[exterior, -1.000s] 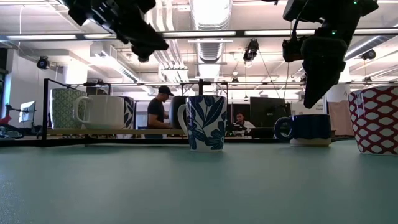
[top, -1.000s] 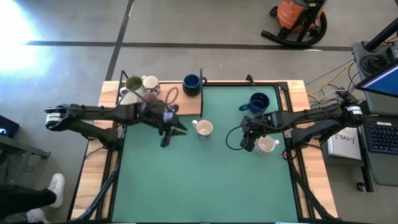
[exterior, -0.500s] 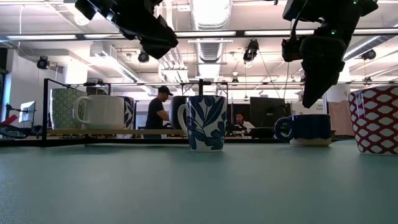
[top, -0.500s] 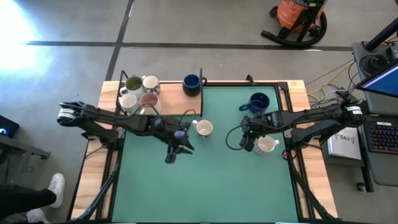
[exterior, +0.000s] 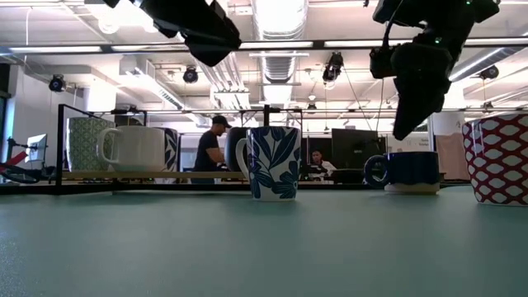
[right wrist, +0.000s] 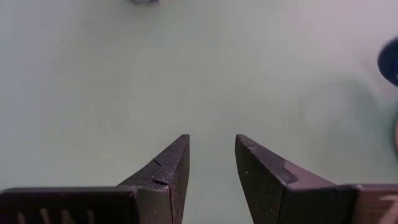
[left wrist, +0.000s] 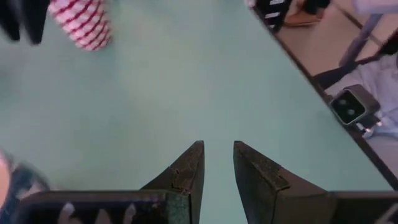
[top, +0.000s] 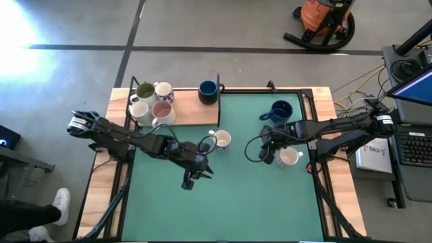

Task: Place coffee mugs
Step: Move the blue mug to the center of the table

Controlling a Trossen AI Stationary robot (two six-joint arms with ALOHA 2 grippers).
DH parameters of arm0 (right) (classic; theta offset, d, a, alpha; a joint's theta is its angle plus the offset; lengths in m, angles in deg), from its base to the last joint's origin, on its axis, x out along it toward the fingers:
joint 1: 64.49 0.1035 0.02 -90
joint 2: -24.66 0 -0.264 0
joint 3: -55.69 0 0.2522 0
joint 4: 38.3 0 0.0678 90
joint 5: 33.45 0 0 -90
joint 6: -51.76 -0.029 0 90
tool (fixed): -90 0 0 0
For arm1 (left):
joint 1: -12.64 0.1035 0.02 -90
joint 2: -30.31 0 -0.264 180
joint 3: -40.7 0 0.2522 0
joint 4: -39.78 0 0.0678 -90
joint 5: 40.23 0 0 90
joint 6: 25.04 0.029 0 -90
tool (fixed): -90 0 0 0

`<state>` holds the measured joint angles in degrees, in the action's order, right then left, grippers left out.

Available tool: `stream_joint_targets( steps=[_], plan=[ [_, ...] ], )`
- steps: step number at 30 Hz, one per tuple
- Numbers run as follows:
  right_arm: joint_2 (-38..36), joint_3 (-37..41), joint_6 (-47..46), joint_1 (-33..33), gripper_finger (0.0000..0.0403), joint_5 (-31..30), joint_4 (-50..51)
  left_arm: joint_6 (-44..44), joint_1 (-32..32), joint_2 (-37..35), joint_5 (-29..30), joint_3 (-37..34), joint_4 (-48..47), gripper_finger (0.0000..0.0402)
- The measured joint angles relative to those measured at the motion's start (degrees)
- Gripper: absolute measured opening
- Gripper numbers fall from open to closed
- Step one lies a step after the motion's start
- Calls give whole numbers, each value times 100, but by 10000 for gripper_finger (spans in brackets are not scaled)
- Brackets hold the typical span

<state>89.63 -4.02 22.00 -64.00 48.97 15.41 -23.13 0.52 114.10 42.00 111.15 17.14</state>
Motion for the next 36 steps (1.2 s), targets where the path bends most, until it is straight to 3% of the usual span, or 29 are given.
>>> stream_joint_targets(
  steps=[6, 15, 20, 28, 36],
  plan=[
    [0, 0, 35, 0, 118, 2, -517, -504, 4, -24, 393, -4, -206, 68],
    [2, 0, -48, 1, 118, 109, -857, -582, 1, -16, 382, -4, -230, 68],
    [20, 0, -46, 0, 118, 245, -1016, -633, 228, -65, 96, -11, -298, 68],
    [22, 0, -515, -2, 118, 262, -1893, -743, 245, -70, 66, -11, -370, 68],
    [22, -223, -387, -2, 118, 351, -1776, -454, 454, -193, 76, -11, -356, 68]
  ],
)
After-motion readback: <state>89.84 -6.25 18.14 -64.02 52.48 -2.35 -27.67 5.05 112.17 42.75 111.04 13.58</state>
